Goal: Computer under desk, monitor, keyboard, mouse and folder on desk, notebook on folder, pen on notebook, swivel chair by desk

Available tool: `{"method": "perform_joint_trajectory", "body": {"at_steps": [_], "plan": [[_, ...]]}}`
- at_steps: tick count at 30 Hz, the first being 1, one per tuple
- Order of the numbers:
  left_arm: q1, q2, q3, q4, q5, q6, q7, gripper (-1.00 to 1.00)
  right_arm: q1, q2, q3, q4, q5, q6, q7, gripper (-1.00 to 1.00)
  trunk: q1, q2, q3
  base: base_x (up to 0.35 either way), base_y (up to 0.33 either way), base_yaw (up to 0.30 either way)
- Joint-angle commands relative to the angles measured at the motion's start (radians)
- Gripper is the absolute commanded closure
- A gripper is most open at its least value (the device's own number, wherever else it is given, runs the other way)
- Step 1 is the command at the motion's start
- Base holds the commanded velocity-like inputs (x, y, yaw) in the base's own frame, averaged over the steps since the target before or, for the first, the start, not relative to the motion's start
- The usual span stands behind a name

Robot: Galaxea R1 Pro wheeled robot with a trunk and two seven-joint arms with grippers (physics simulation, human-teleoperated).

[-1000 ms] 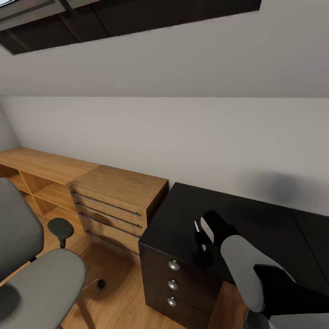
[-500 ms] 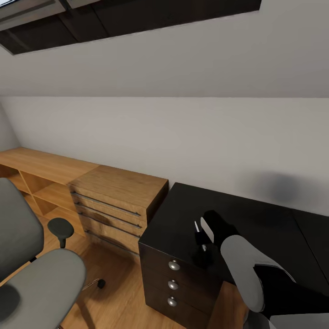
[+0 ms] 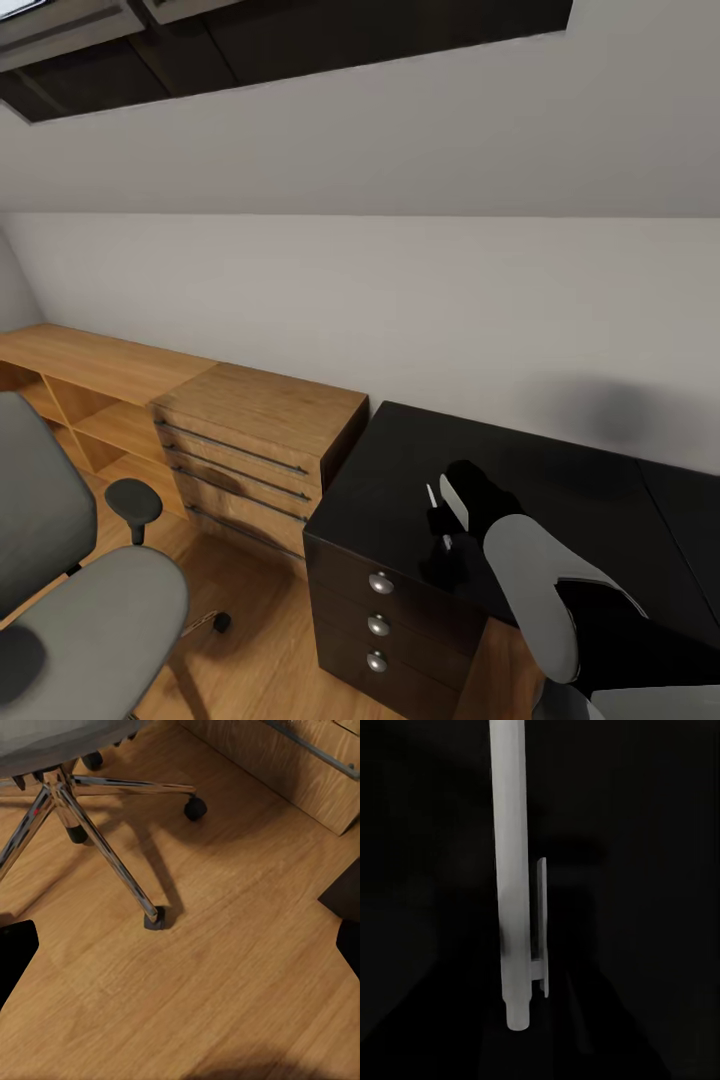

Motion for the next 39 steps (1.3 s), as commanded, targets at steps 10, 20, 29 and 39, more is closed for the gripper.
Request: {"method": "perform_joint_trajectory", "body": {"at_steps": [10, 20, 29, 39], "plan": [[0.001, 0.000, -0.003, -0.002, -0.004, 0.000, -0.001, -1.00, 0.000, -0.003, -0.093, -0.079, -0.010, 0.074, -0.002, 1.00, -0.038, 0.070, 0.031, 0.000, 0.000, 0.000], [0.001, 0.000, -0.002, -0.002, -0.002, 0.000, 0.000, -1.00, 0.000, -0.004, -0.129, -0.159, -0.012, 0.088, -0.004, 1.00, -0.077, 0.140, 0.062, 0.000, 0.000, 0.000], [0.001, -0.001, -0.004, 0.000, -0.001, 0.008, 0.002, -1.00, 0.001, -0.003, -0.135, -0.233, -0.013, 0.088, -0.006, 1.00, -0.111, 0.203, 0.090, 0.000, 0.000, -0.011], [0.001, -0.003, -0.006, 0.005, -0.003, 0.019, 0.003, -1.00, 0.004, 0.003, -0.136, -0.310, -0.016, 0.088, -0.006, 1.00, -0.150, 0.273, 0.121, 0.000, 0.000, -0.206]]}}
